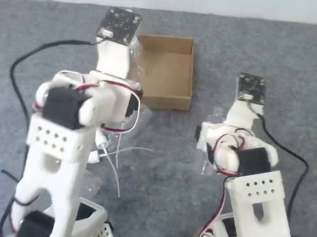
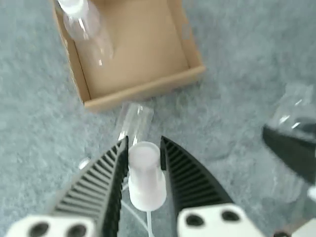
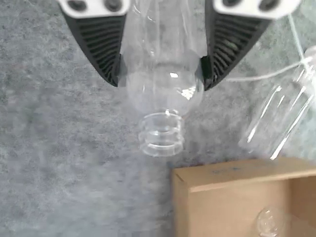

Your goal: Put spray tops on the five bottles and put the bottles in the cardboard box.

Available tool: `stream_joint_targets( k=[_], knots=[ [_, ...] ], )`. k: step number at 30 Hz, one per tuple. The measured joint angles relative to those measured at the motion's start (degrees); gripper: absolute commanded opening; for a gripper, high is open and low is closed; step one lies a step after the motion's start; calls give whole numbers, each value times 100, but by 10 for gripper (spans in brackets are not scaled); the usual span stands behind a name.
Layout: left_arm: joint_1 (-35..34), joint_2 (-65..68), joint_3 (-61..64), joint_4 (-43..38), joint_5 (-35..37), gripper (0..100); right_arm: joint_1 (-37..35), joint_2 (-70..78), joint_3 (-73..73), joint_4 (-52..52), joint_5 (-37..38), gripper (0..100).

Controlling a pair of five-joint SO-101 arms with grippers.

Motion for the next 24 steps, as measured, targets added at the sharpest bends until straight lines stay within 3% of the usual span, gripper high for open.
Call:
stream_joint_targets(
  k=[10,18,24],
  knots=[
    [0,-492,0,-360,0,12,-387,-255,88,0,0,20],
    [0,-1073,44,-387,105,12,-440,-2022,1319,-527,0,20],
    [0,-1380,413,-677,360,12,-1064,-3516,2673,-1363,-9,20]
  ],
)
